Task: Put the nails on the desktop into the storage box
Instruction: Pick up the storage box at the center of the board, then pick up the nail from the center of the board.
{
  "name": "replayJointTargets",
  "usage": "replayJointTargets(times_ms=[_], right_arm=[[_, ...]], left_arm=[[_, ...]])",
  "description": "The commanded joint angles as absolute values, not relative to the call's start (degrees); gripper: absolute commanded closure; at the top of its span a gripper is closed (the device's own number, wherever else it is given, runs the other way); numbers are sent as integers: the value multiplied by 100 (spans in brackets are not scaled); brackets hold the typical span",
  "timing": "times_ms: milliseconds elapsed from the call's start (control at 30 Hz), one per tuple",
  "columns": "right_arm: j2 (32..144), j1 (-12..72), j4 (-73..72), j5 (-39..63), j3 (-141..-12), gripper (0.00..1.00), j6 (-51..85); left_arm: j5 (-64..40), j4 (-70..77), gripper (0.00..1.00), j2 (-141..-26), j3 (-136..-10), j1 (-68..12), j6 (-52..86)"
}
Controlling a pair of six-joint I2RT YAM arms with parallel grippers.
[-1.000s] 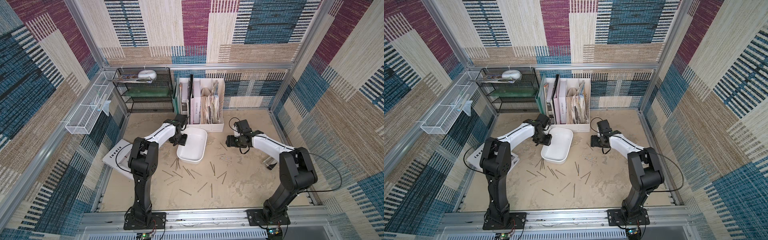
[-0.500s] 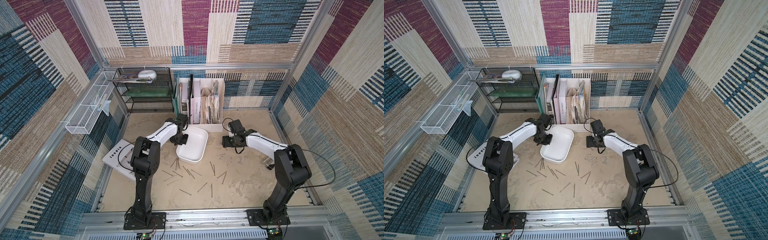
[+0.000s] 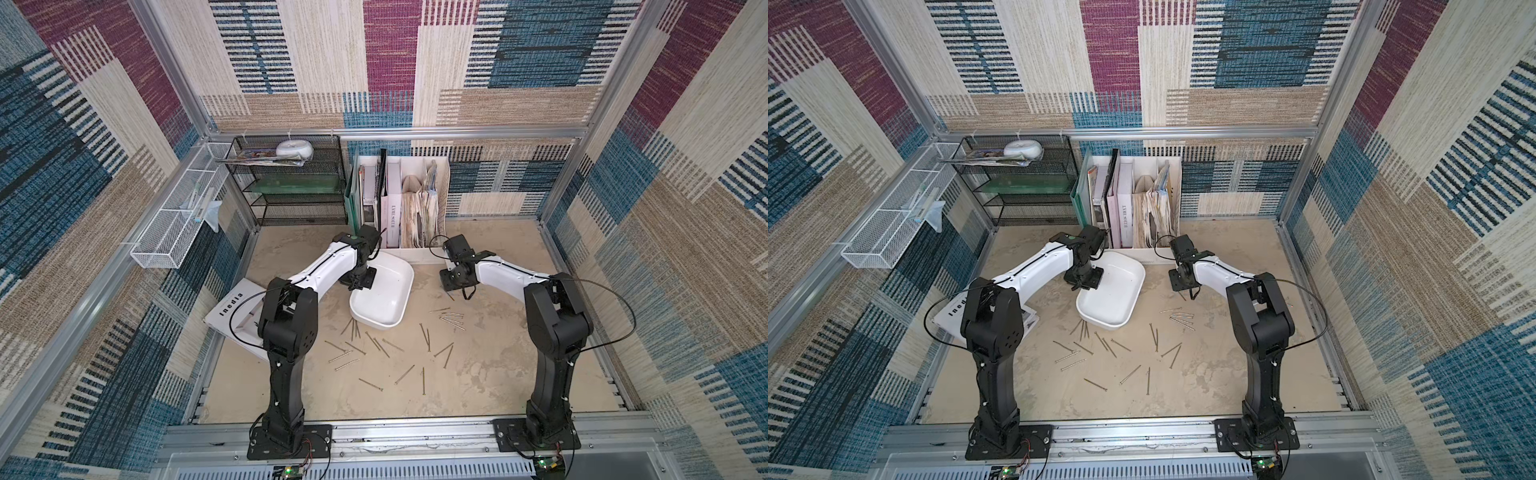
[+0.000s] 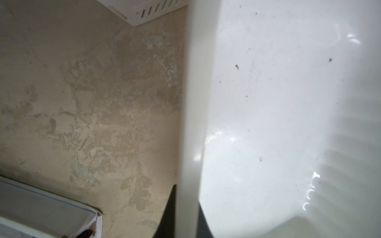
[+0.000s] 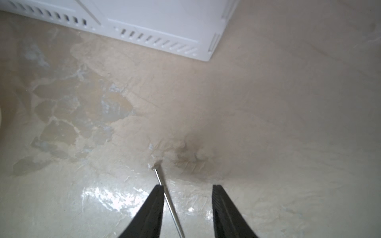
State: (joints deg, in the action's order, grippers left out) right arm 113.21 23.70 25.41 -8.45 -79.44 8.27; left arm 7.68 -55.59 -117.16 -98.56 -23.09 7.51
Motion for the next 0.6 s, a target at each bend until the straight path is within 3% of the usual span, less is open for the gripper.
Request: replayJointTargets(times_ms=[0,400,467,567], right_arm=[[11444,2398,2654,-602,-8066,58,635],[11780,2540,2601,-982,-7864,56,512],[11857,2548,2610,-997,-7872,58,462],[11968,2570,2738,-1186,-7919,72,435]], left_arm=[[837,-5645,100,-11628,-9853,-2309,826],[855,-5612,100,-11709,-9826,-2301,905],[854,-5612,100,-11738,-9825,-2301,905],[883,-5613,100,-11738,-9811,-2298,908]])
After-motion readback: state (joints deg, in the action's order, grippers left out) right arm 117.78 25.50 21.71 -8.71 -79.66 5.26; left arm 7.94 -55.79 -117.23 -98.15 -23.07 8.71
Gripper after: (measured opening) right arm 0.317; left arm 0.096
